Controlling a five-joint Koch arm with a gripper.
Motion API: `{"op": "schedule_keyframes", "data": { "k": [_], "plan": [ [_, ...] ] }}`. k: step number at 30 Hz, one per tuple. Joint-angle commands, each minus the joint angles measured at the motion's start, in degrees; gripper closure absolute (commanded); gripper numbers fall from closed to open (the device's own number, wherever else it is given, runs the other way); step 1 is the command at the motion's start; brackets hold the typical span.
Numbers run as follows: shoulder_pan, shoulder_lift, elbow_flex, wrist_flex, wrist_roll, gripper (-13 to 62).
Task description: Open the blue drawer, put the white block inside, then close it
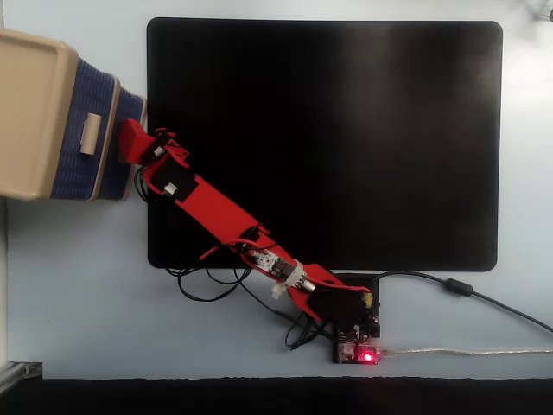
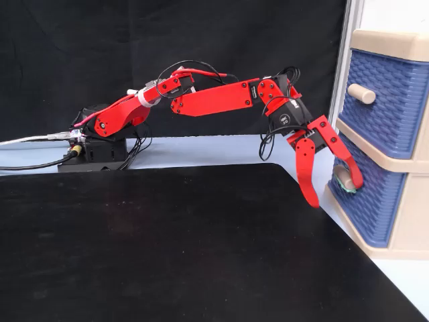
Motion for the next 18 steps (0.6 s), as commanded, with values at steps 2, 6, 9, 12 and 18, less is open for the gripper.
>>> {"op": "schedule_keyframes", "data": {
  "k": [2, 6, 9, 12, 18],
  "plan": [
    [8.61, 13.89, -3.16, 19.86, -3.34, 15.2],
    [16.44, 26.1, -2.11, 45.62, -20.92, 15.3],
    [24.87, 35.24, 9.23, 46.85, -38.41, 15.4],
    [29.97, 46.93, 30.06, 45.7, -49.04, 15.5],
    [40.69, 65.83, 71.28, 38.85, -59.15, 15.6]
  ]
}}
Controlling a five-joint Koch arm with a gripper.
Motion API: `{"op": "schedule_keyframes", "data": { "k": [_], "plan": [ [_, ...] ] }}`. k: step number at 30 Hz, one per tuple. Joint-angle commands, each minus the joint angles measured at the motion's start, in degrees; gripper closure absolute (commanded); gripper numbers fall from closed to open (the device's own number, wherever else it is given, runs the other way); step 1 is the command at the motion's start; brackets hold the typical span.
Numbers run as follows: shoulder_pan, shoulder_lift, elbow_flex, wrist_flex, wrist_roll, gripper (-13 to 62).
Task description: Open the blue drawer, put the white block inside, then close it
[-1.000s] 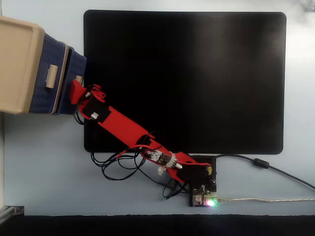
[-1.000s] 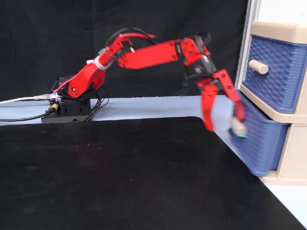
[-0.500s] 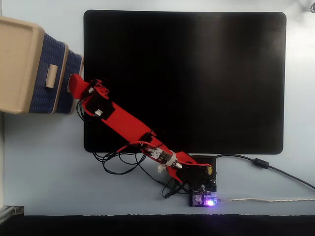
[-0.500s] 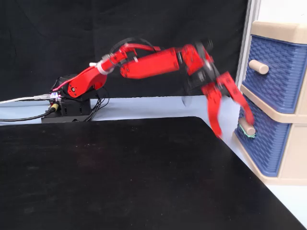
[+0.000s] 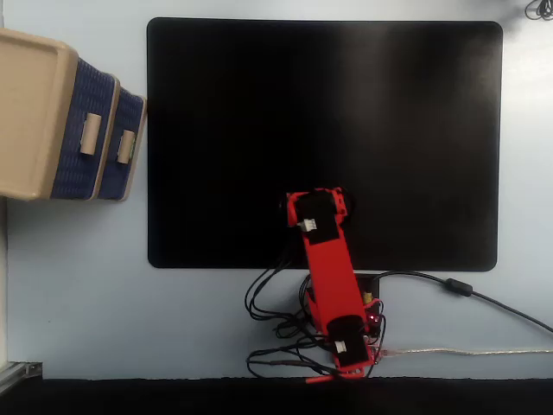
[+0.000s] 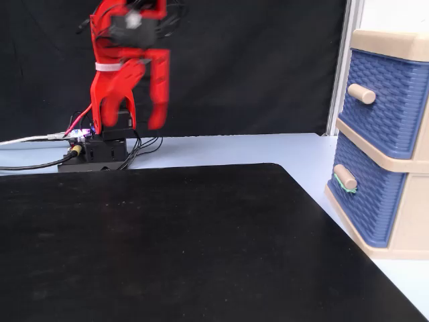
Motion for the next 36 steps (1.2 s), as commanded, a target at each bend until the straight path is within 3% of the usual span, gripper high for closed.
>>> {"op": "schedule_keyframes", "data": {
  "k": [1, 5, 10, 19, 36],
  "plan": [
    [3.96, 7.21, 6.77, -3.25, -2.55, 15.4],
    [8.09, 16.26, 30.67, -9.32, -7.38, 15.0],
    [9.84, 23.82, 45.62, -11.69, -8.44, 15.1],
    [9.93, 30.32, 56.78, -12.22, -8.26, 15.3],
    [9.76, 30.85, 56.95, -12.39, -8.09, 14.9]
  ]
}}
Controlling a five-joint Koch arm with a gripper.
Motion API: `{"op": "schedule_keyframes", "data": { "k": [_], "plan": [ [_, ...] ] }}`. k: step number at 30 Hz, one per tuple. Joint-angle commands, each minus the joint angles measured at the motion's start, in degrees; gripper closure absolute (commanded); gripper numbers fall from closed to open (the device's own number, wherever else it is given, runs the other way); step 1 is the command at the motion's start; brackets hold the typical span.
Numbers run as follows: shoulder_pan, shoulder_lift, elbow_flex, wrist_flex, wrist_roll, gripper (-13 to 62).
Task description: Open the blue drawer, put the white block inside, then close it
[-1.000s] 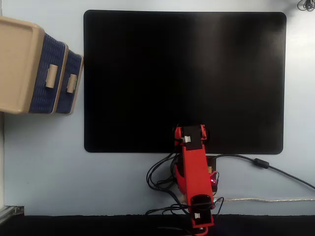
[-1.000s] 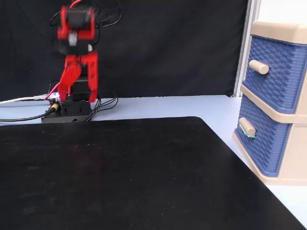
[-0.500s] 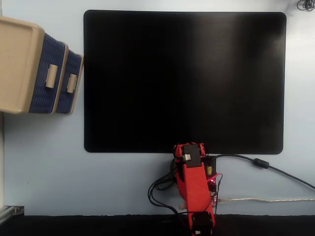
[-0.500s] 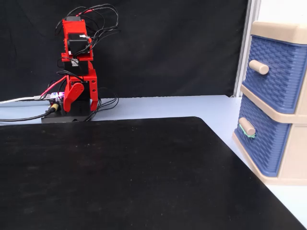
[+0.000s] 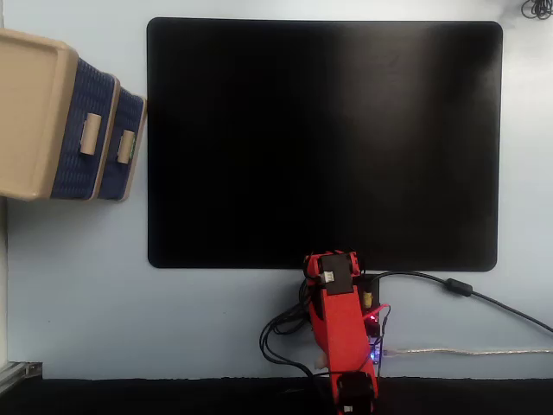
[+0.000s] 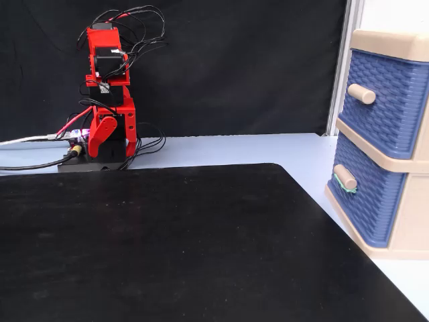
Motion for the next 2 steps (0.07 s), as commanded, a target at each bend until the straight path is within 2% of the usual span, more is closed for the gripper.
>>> {"op": "schedule_keyframes", "data": {
  "k": [1, 2],
  "plan": [
    [1.05, 2.99, 1.76, 2.99, 0.62, 14.9],
    [1.05, 3.08, 1.76, 2.99, 0.62, 14.9]
  ]
}}
